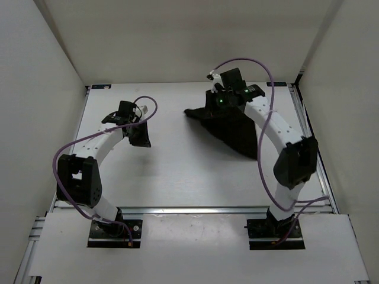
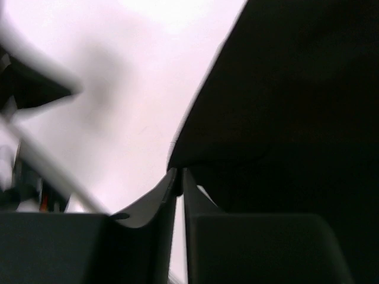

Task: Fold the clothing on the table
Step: Move the skirt to the center of the board

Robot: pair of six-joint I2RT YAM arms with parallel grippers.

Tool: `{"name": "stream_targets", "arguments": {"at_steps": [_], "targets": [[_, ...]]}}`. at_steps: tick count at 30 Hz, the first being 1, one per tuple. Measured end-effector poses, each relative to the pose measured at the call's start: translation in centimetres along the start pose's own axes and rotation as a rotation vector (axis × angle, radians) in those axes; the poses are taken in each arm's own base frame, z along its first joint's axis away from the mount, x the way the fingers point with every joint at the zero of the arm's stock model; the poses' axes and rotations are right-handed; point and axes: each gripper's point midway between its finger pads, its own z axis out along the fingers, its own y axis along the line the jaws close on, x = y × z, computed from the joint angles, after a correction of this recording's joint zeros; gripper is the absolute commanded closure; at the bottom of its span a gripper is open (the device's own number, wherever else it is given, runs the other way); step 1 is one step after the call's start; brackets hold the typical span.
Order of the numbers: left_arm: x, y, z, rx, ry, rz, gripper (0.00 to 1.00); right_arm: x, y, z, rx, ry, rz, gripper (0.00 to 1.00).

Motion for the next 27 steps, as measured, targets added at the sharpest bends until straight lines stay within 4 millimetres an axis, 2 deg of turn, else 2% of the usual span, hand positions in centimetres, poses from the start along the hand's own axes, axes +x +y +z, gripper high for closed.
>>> {"name": "stream_targets", "arguments": {"at_steps": [1,2,3,4,5,7,9,11,13,16,17,18,21,22,23,27], "targets": [[0.1,0.0,0.1,0.002,0.001,-0.001,0.77,0.7,2.8,-1.4,-0.062,0.002,-0.053,0.82],[0.1,0.0,0.1,0.004,0.003,-0.001,0.78,1.7,4.7,-2.8,-0.108,0.011,-0.09,0.78],[0.2,0.0,0.2,0.004,0.005,-0.002,0.78,2.5,5.6,-4.0,-0.133,0.02,-0.102,0.7],[0.3,0.0,0.2,0.005,0.008,-0.004,0.79,3.3,5.6,-5.0,-0.141,0.027,-0.105,0.69],[0.4,0.0,0.3,0.006,0.01,-0.006,0.79,4.4,4.8,-5.8,-0.127,0.042,-0.09,0.68],[0.6,0.0,0.5,0.008,0.015,-0.009,0.8,7.0,1.6,-6.5,-0.078,0.092,-0.008,0.63],[0.8,-0.1,0.7,0.013,0.025,-0.01,0.8,10.3,-1.9,-6.4,-0.021,0.16,0.105,0.64],[1.0,-0.2,1.0,0.017,0.033,-0.009,0.8,13.0,-4.6,-6.3,0.023,0.22,0.222,0.59],[1.1,-0.4,1.1,0.022,0.039,-0.008,0.8,14.6,-5.6,-6.2,0.042,0.256,0.295,0.57],[1.1,-0.6,1.3,0.032,0.04,-0.007,0.79,15.4,-5.1,-6.0,0.032,0.281,0.314,0.56],[1.1,-0.7,1.4,0.035,0.04,-0.005,0.85,15.5,-4.7,-5.9,0.021,0.288,0.309,0.57],[1.1,-0.8,1.6,0.038,0.039,-0.004,1.0,15.7,-4.2,-5.7,0.009,0.305,0.303,0.59],[1.3,-1.1,2.7,0.035,0.054,0.011,1.0,16.4,-2.8,-4.2,-0.022,0.377,0.282,0.83],[1.5,-1.2,3.3,0.028,0.072,0.021,1.0,16.8,-2.4,-3.5,-0.029,0.408,0.275,0.95],[1.6,-1.3,3.9,0.019,0.086,0.033,1.0,17.2,-2.1,-2.7,-0.034,0.446,0.271,1.0],[2.2,-2.0,6.4,-0.008,0.137,0.088,1.0,20.4,-1.4,0.1,-0.01,0.63,0.244,1.0]]}}
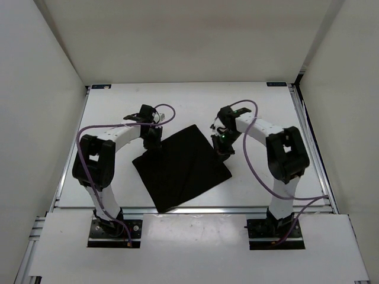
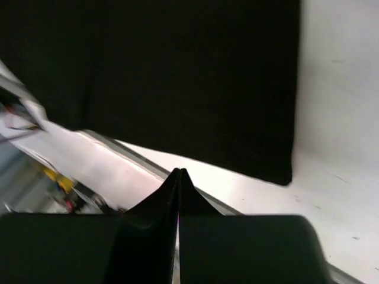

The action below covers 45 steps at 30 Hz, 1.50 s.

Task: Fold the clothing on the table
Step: Fold the skirt

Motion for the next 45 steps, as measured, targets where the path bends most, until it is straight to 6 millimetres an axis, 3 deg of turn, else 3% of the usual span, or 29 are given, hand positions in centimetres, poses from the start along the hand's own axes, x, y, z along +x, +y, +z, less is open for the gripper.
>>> {"name": "stream_targets", "arguments": {"at_steps": [3,6,10,15,20,26,31,32,34,36,37,38,40,41,43,45], "targets": [[0.4,-0.4,0.8,-0.007,0.02,0.022,1.0,2.1,-0.4,2.7,0.056,0.126,-0.006,1.0],[0.5,-0.5,0.7,-0.009,0.02,0.027,1.0,3.4,-1.4,3.7,0.099,0.191,0.013,1.0],[0.6,-0.1,0.4,-0.01,0.01,0.015,1.0,2.3,-4.6,3.4,0.173,0.174,0.101,1.0],[0.8,0.1,-0.2,0.001,0.003,-0.005,1.0,-1.6,-8.7,1.8,0.2,0.142,0.271,1.0],[1.0,-0.1,-1.7,0.02,-0.027,-0.016,1.0,-9.5,-11.1,-0.5,0.194,-0.016,0.318,1.0],[1.1,-0.6,-2.2,0.047,-0.035,-0.017,1.0,-11.7,-12.4,-1.3,0.229,-0.073,0.323,1.0],[1.6,-1.4,-2.0,0.093,-0.021,-0.026,1.0,-16.1,-12.9,-2.0,0.221,-0.199,0.307,1.0],[2.0,-1.6,-1.8,0.098,-0.011,-0.026,1.0,-16.9,-13.0,-2.3,0.221,-0.236,0.299,0.98],[2.9,-1.8,-1.5,0.107,0.014,-0.024,1.0,-18.7,-13.3,-2.8,0.214,-0.326,0.276,0.86],[3.5,-1.9,-1.4,0.114,0.031,-0.025,0.85,-19.4,-13.1,-3.8,0.212,-0.4,0.248,0.71],[3.6,-2.0,-1.4,0.122,0.033,-0.024,0.65,-19.4,-13.0,-4.6,0.219,-0.431,0.233,0.65],[3.4,-1.9,-1.4,0.129,0.027,-0.026,0.54,-19.2,-12.5,-5.7,0.229,-0.461,0.219,0.59],[3.0,-1.6,-1.5,0.138,0.015,-0.029,0.37,-19.0,-10.8,-8.7,0.246,-0.534,0.175,0.56],[2.9,-1.5,-1.5,0.142,0.01,-0.025,0.34,-18.9,-9.5,-10.4,0.253,-0.573,0.146,0.56],[2.4,-1.3,-1.6,0.158,-0.007,-0.03,0.43,-18.2,-6.6,-13.4,0.265,-0.646,0.081,0.56],[2.2,-1.4,-1.6,0.167,-0.013,-0.039,0.86,-16.5,-4.0,-15.0,0.271,-0.69,0.03,0.56]]}}
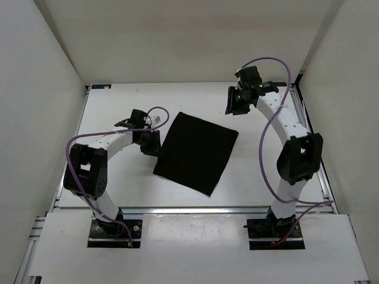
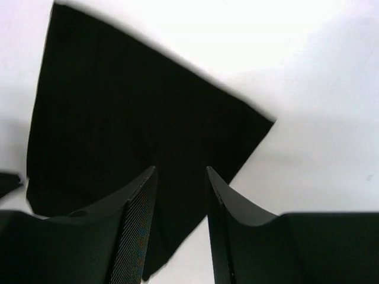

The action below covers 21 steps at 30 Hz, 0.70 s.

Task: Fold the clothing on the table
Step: Fold the skirt

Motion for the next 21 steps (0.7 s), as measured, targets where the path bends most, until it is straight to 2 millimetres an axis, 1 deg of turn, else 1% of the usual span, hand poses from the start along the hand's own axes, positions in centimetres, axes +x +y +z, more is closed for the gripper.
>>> {"name": "stream_targets", "arguments": {"at_steps": [1,2,3,4,6,7,9,10,11,12,13,14,15,17,19,21], "targets": [[0.0,0.0,0.1,-0.001,-0.003,-0.003,1.0,0.8,0.7,-1.0,-0.006,-0.001,-0.014,0.56],[-0.1,0.1,0.1,-0.013,-0.006,0.004,0.98,2.2,1.6,-1.9,-0.021,0.011,-0.029,0.56],[-0.1,0.3,0.2,-0.029,-0.008,0.005,0.88,3.8,2.0,-2.2,-0.026,0.037,-0.032,0.57],[0.0,0.6,0.2,-0.056,-0.009,0.015,0.82,5.8,2.1,-2.4,-0.027,0.079,-0.029,0.55],[0.0,1.5,0.2,-0.115,-0.008,0.03,0.65,10.1,1.5,-2.0,-0.015,0.193,0.004,0.55],[0.1,1.8,0.2,-0.132,-0.006,0.034,0.62,12.0,1.1,-1.7,-0.006,0.25,0.024,0.54],[0.3,2.4,0.1,-0.158,-0.004,0.031,0.5,16.4,0.4,-1.2,0.005,0.379,0.085,0.54],[0.4,2.7,0.0,-0.161,-0.007,0.023,0.48,18.2,0.1,-1.2,0.003,0.435,0.123,0.52],[0.6,3.1,-0.1,-0.165,-0.009,0.008,0.45,19.8,0.1,-1.3,-0.002,0.482,0.158,0.53],[1.2,3.7,-0.3,-0.171,-0.006,-0.011,0.43,21.1,0.1,-1.5,-0.012,0.516,0.193,0.52],[1.9,4.4,-0.5,-0.18,0.001,-0.03,0.44,22.3,0.1,-1.9,-0.022,0.55,0.236,0.52],[2.6,4.9,-0.7,-0.188,0.006,-0.046,0.43,23.0,0.1,-2.3,-0.028,0.572,0.27,0.51],[3.2,5.3,-0.8,-0.195,0.011,-0.059,0.42,23.3,0.2,-2.6,-0.035,0.582,0.299,0.52],[4.6,5.7,-0.7,-0.196,0.035,-0.072,0.43,23.3,0.5,-3.1,-0.056,0.582,0.342,0.52],[5.6,5.2,-0.5,-0.173,0.049,-0.071,0.44,23.0,0.8,-3.5,-0.078,0.574,0.373,0.51],[5.8,4.6,-0.3,-0.147,0.038,-0.064,0.43,22.9,0.9,-3.7,-0.093,0.565,0.394,0.52]]}}
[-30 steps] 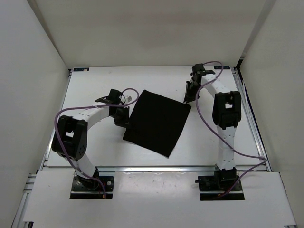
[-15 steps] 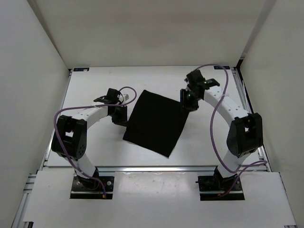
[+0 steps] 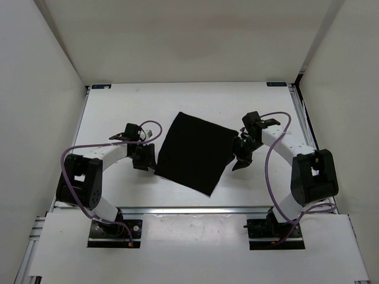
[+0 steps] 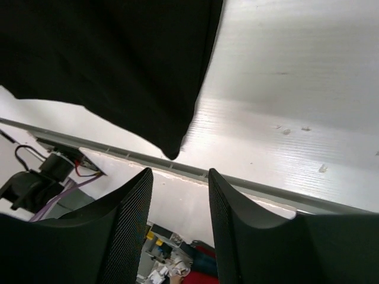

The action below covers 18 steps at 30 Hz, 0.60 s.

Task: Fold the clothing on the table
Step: Fold the skirt

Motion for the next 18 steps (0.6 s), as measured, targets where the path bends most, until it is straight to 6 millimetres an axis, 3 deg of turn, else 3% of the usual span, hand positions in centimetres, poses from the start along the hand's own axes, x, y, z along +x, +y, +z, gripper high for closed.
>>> {"name": "stream_targets", "arguments": {"at_steps": [4,9,14,18], "targets": [[0.1,-0.9,0.1,0.054,-0.008,-0.012,0.43,0.7,0.2,0.0,-0.02,0.01,0.022,0.52],[0.0,-0.8,-0.1,0.068,-0.008,-0.043,0.43,2.1,0.0,0.8,-0.012,0.048,0.032,0.53],[-0.3,-1.1,-0.2,0.104,-0.015,-0.075,0.43,2.0,0.2,0.8,-0.023,0.046,0.033,0.53],[0.7,-2.0,0.1,0.151,0.007,-0.094,0.43,2.2,0.1,1.0,-0.03,0.053,0.035,0.53]]}}
